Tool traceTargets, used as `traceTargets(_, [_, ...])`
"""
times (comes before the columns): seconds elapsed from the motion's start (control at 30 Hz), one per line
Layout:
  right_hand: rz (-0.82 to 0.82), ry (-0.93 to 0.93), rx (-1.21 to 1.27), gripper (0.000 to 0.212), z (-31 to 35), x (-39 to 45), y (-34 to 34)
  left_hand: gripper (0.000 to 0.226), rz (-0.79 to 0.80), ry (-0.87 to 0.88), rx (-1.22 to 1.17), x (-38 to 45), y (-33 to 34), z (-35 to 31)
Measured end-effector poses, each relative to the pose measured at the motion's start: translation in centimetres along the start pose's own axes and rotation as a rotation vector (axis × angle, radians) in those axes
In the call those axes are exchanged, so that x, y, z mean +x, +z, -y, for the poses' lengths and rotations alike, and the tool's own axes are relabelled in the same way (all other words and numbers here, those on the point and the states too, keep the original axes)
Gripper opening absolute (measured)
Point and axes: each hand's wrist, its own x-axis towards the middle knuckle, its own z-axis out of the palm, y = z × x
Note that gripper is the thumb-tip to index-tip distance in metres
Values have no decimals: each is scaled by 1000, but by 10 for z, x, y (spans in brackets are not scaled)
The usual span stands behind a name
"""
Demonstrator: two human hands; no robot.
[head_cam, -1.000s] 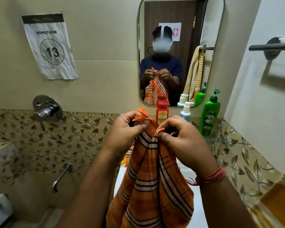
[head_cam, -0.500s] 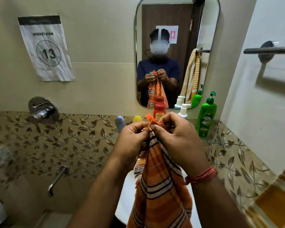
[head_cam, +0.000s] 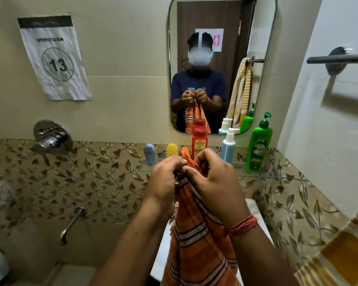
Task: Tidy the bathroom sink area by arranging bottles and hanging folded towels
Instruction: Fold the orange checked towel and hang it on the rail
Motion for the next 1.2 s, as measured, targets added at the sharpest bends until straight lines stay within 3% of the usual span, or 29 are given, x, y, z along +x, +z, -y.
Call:
traceTargets(0.2, [337,273,433,14,-27,-7,-8,20,-226,87,-17,12,-8,-10])
traceTargets(0.33, [602,268,477,15,-49,-4,-35,14,-326,143,25,20,-18,-21])
traceTargets(0.53, [861,328,447,28,-63,-7,-47,15,-454,231,36,33,-32,-36])
traceTargets(0.77, [767,245,43,18,-61,-15,-62,25,-611,336,49,42,-48,-41])
traceTargets(0.93, [606,-6,-510,54,-55,-7,-79,25,-742,346,106,55,-71,-36])
traceTargets(1.07, [508,-36,-694,71,-58,0,-93,25,-759,354,145,59,-79,-33])
traceTargets(1.13, [492,6,-710,61,-48,-2,-99,23,-775,346,133,61,-83,-32])
traceTargets(1.2, [569,-4,-602,35,-25,-8,-101,24,-793,323,104,65,-90,-31])
